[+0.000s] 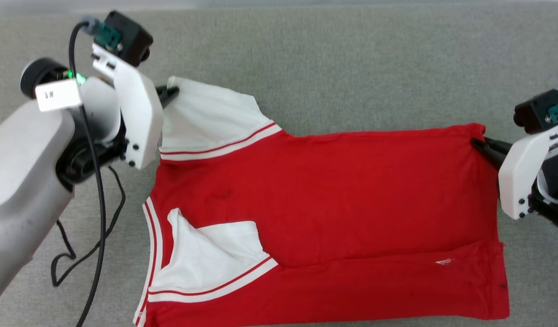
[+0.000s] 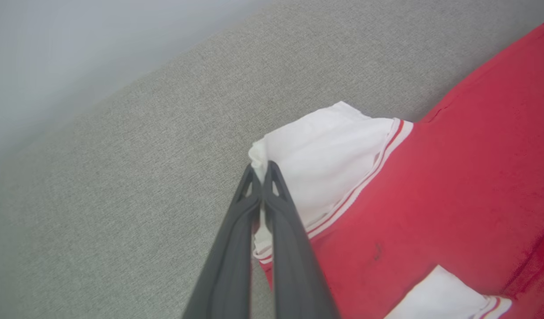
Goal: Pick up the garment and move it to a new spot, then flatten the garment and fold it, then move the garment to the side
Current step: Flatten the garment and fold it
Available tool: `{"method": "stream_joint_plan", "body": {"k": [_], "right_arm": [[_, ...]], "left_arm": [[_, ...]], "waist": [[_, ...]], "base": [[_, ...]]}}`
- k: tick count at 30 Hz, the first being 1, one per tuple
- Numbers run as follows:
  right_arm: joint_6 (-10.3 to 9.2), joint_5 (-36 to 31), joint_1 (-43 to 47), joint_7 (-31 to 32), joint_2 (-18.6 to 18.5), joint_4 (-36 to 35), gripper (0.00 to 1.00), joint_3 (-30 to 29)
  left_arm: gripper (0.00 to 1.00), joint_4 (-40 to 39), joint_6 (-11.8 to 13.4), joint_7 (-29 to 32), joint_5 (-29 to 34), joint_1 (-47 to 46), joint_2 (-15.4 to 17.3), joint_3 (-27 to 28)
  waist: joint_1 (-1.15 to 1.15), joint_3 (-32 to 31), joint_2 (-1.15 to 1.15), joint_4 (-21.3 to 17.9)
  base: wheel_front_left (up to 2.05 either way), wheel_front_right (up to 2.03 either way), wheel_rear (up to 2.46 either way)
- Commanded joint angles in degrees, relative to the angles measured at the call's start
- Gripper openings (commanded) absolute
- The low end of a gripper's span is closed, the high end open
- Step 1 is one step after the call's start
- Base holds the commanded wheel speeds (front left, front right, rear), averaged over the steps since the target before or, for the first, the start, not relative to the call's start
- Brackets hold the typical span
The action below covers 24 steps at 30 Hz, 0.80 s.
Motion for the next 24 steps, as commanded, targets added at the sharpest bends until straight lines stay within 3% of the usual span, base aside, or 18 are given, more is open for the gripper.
{"method": "stream_joint_plan", "body": {"k": [1, 7, 24], "right_arm": [[-0.11, 0.0, 1.2, -0.8, -0.2, -0.4, 0.0, -0.5], [-0.11, 0.4, 6.4, -3.2, -0.9, -2.8, 0.0, -2.8], [-0.1, 0.7, 25.2, -1.2, -2.3, -11.5, 0.0, -10.3]], "left_arm": [[0.0, -1.0, 0.6, -0.6, -0.3, 1.5, 0.7, 0.3], [0.0, -7.7, 3.7, -2.7, -1.6, 8.6, 4.5, 0.6], [0.0, -24.0, 14.3, -9.2, -6.2, 32.2, 13.8, -1.0]], "waist": [[0.0, -2.3, 0.0, 0.0], [0.0, -6.5, 0.0, 0.3], [0.0, -13.3, 0.0, 1.8]], "base": [[0.0, 0.0, 0.0], [0.0, 0.0, 0.0], [0.0, 0.0, 0.0]]}}
